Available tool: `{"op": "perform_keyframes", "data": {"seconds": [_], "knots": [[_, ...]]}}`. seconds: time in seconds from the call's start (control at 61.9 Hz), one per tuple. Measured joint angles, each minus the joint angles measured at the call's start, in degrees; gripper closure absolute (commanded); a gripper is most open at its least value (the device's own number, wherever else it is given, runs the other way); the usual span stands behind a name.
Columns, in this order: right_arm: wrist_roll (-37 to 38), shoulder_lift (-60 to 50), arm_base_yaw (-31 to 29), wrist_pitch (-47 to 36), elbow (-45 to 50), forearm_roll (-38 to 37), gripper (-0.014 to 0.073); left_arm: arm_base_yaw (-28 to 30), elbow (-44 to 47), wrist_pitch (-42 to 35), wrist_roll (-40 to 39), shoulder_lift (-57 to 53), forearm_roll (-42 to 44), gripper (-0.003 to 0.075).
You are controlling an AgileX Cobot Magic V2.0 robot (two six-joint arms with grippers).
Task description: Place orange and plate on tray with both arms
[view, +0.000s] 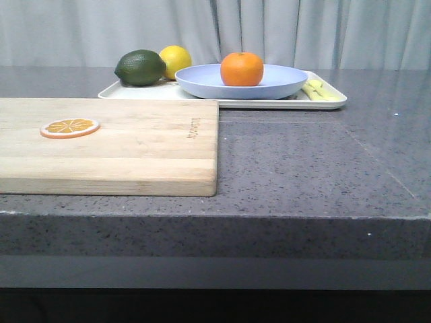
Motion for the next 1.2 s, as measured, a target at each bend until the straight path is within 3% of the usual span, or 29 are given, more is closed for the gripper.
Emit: {"op": "perform_keyframes", "data": {"seconds": [0.258,0.452,0.533,0.646,0.743,1.195], "knots": [[0.0,0.0,0.0,0.0,0.0,0.0,0.0662,6.0,5.7,0.0,0.0,-13.0,4.3,0.0740],[0.0,0.0,0.0,0.0,0.0,0.0,0.0662,7.6,11.7,-7.4,-0.9,-15.8,5.1,0.0740],[0.0,0.0,0.0,0.0,0.0,0.0,0.0662,7.6,15.0,-10.6,-6.1,-17.1,8.6,0.0740],[0.0,0.0,0.0,0.0,0.0,0.0,0.0662,7.7,19.1,-12.6,-21.3,-20.5,19.7,0.0740],[0.0,0.0,0.0,0.0,0.0,0.0,0.0662,8.7,22.7,-14.3,-27.2,-23.1,24.1,0.0740],[0.0,0.0,0.0,0.0,0.0,0.0,0.0662,12.6,42.1,-36.2,-29.7,-33.0,25.8,0.0740]]}}
